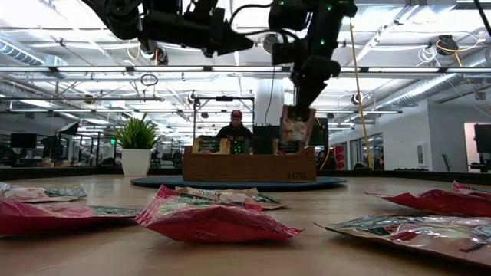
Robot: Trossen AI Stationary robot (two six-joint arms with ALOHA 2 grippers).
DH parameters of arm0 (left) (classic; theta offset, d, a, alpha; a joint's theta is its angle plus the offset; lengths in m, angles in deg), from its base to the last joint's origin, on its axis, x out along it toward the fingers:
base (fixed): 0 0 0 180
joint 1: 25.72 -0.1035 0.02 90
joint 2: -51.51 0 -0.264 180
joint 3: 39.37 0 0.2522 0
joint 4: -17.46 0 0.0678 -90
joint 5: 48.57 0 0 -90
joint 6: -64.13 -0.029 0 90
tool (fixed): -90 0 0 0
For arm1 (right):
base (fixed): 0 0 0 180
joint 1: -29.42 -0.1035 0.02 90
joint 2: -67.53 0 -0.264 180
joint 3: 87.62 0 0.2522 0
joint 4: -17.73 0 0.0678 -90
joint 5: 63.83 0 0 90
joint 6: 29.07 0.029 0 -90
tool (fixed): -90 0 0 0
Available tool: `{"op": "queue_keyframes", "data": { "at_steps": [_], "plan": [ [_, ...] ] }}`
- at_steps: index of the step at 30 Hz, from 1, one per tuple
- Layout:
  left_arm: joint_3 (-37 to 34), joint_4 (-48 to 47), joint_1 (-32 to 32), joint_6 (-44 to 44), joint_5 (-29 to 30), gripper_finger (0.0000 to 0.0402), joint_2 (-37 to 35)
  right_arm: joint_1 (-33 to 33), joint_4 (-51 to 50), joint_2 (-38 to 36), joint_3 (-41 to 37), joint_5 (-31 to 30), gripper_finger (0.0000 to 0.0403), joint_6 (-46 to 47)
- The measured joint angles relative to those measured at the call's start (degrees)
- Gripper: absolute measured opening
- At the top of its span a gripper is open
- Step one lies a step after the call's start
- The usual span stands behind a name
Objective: Pick & Place Tea
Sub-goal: Put the brown tea bag into the right section of the wooden organizer
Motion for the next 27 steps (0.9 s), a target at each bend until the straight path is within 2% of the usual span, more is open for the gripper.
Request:
{"op": "queue_keyframes", "data": {
  "at_steps": [5, 15, 27],
  "plan": [
    [-0.02, -1.73, -0.85, 0.66, 0.26, 0.0062, -0.02, 0.00, 2.14, 2.70, 0.01, -0.02, 0.0000, 1.69],
    [-0.02, -3.55, -1.65, 1.45, 0.34, 0.0062, -0.02, 0.07, 5.12, 2.94, -0.07, 0.00, 0.0000, 6.37],
    [-0.02, -3.81, -1.52, 0.81, 0.25, 0.0063, 0.02, 0.07, 10.93, 2.94, -5.57, -0.39, 0.0000, 8.73]
  ]
}}
